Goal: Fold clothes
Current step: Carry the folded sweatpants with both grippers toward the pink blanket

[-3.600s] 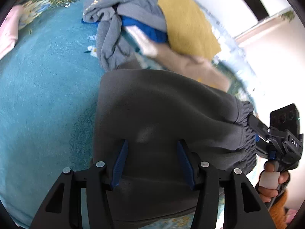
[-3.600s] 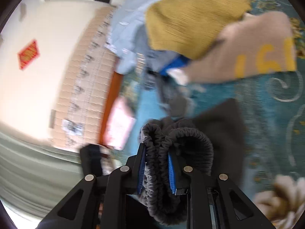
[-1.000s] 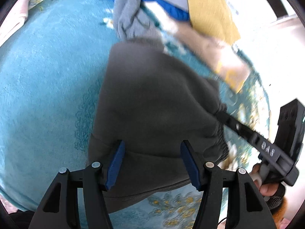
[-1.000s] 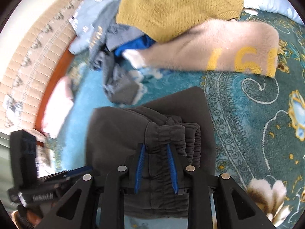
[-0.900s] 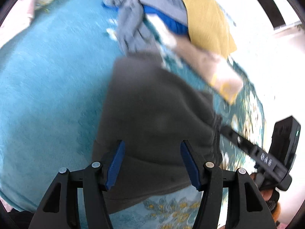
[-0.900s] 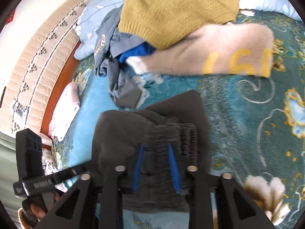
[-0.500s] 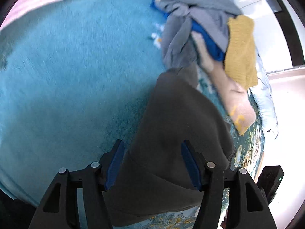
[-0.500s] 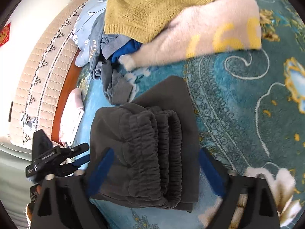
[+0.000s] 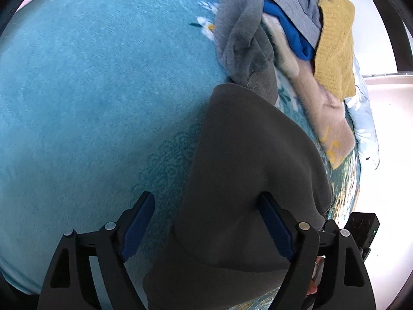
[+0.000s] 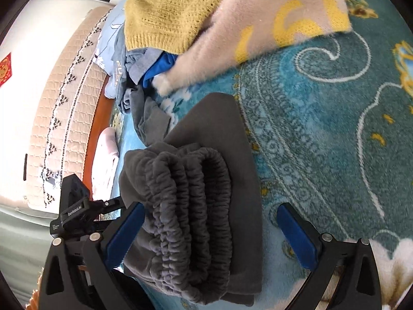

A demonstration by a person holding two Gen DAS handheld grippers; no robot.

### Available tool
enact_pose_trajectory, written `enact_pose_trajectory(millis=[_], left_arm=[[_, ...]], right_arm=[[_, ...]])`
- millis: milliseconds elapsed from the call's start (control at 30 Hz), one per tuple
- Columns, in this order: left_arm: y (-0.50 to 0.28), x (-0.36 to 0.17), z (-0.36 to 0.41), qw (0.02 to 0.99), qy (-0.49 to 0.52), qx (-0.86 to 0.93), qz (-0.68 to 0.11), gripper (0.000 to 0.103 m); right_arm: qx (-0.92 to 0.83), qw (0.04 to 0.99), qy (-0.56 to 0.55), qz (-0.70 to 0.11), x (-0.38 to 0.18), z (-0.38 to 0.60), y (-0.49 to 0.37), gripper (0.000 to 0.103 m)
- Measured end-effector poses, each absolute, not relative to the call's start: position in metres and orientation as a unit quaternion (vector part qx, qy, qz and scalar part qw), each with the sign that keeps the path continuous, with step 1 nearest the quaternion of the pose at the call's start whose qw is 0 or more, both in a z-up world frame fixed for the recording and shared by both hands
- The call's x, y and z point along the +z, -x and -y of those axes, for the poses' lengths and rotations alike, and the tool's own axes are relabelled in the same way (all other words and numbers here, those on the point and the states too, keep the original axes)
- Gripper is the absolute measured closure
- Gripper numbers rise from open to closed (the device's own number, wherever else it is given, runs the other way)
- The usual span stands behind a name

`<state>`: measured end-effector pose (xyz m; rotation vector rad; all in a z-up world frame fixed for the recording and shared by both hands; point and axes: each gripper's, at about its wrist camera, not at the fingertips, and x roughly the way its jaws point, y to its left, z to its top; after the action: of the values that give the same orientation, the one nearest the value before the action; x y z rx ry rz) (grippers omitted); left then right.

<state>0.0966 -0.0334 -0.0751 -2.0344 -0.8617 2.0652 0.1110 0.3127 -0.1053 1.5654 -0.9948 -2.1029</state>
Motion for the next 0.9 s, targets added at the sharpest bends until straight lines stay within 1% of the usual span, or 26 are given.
enact_pose_trajectory(millis=[100,233,400,533,667,733,900], left_arm=[[-0.095,-0.080,0.028,0.080,0.681,0.668,0.290,0.018],[-0.090,-0.078,0.014,0.126,0.691,0.664,0.256,0.018],[-0.090,-0.085,0.016,0.124,0.700,0.651,0.266,0.018],[-0.091,-0.081,0.012,0.121,0.698,0.662,0.246,0.018],[-0.094,-0.083,0.013,0.112,0.697,0.662,0.252,0.017],[-0.096,-0.085,0.013,0.106,0.699,0.660,0.255,0.016],[-0.100,-0.078,0.008,0.114,0.694,0.670,0.235,0.017]], right_arm=[[-0.739,0.173,-0.551,0.348,-0.106,-0.312,-0.108,0.000],[-0.735,0.186,-0.554,0.343,-0.107,-0.310,-0.107,0.000],[-0.724,0.199,-0.563,0.346,-0.109,-0.308,-0.105,0.000],[-0.721,0.190,-0.582,0.324,-0.106,-0.299,-0.100,0.000],[-0.723,0.190,-0.580,0.324,-0.103,-0.294,-0.100,0.000],[-0.724,0.191,-0.579,0.323,-0.101,-0.291,-0.100,0.000],[-0.726,0.191,-0.576,0.323,-0.098,-0.285,-0.100,0.000]])
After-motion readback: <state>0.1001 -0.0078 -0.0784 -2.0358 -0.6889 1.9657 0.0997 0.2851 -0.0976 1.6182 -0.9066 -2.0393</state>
